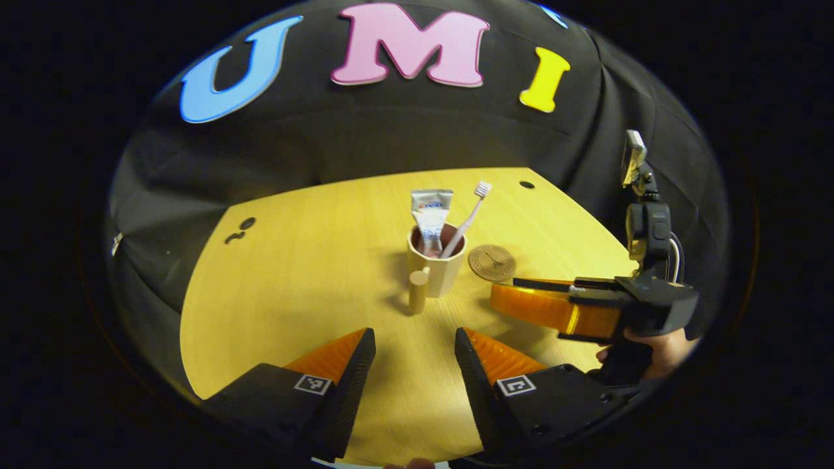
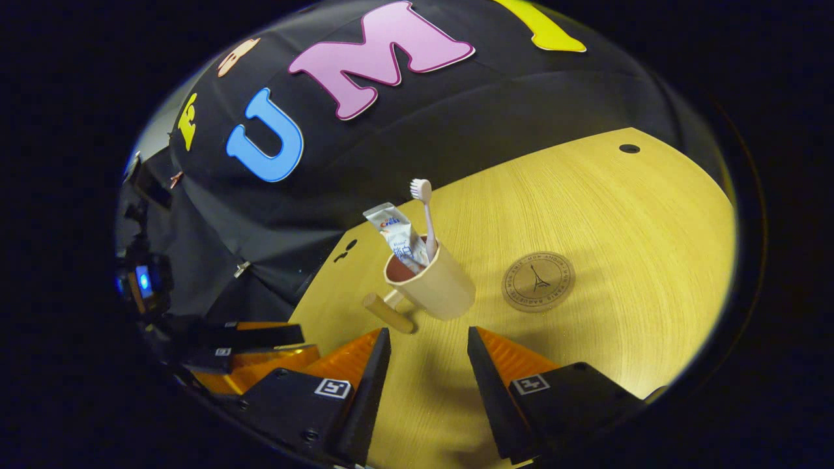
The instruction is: Put the toothbrush and toothpaste on the desktop into the cup, then pick up the cup and place it on the coaster on the desktop.
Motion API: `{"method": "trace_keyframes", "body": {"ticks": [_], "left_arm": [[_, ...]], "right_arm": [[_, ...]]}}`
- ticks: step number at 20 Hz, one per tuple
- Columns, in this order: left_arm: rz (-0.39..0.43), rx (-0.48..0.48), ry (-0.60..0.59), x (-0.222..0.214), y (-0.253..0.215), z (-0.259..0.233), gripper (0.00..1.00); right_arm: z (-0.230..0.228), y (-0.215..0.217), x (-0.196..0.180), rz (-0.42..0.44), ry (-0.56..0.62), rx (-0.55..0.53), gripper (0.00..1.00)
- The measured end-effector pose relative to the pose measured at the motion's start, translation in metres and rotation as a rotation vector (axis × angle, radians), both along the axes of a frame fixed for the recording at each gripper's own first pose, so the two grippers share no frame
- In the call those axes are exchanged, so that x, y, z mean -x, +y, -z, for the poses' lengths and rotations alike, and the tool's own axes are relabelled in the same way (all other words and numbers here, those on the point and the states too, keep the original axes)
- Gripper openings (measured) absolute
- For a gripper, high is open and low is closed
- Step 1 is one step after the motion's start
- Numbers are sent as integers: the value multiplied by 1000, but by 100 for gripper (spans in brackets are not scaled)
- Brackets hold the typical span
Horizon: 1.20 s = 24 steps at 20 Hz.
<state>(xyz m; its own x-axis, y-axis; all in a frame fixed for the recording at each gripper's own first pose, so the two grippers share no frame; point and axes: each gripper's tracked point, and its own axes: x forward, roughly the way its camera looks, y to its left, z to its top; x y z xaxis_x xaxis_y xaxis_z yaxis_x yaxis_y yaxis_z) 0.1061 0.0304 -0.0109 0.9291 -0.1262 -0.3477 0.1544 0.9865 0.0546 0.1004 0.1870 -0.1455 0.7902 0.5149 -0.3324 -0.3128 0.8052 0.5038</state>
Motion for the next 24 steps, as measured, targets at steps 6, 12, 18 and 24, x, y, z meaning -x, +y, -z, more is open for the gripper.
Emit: {"method": "trace_keyframes", "body": {"ticks": [6,12,18,24], "left_arm": [[61,-86,155,-54,-1,13,77],[85,-141,274,-87,-1,22,77],[94,-232,354,-115,-9,30,77],[51,-208,421,-125,-13,35,52]], "right_arm": [[8,-44,39,-47,48,45,78],[29,-95,65,-24,95,85,77],[42,-137,78,35,140,80,77],[55,-150,89,32,168,86,77]]}}
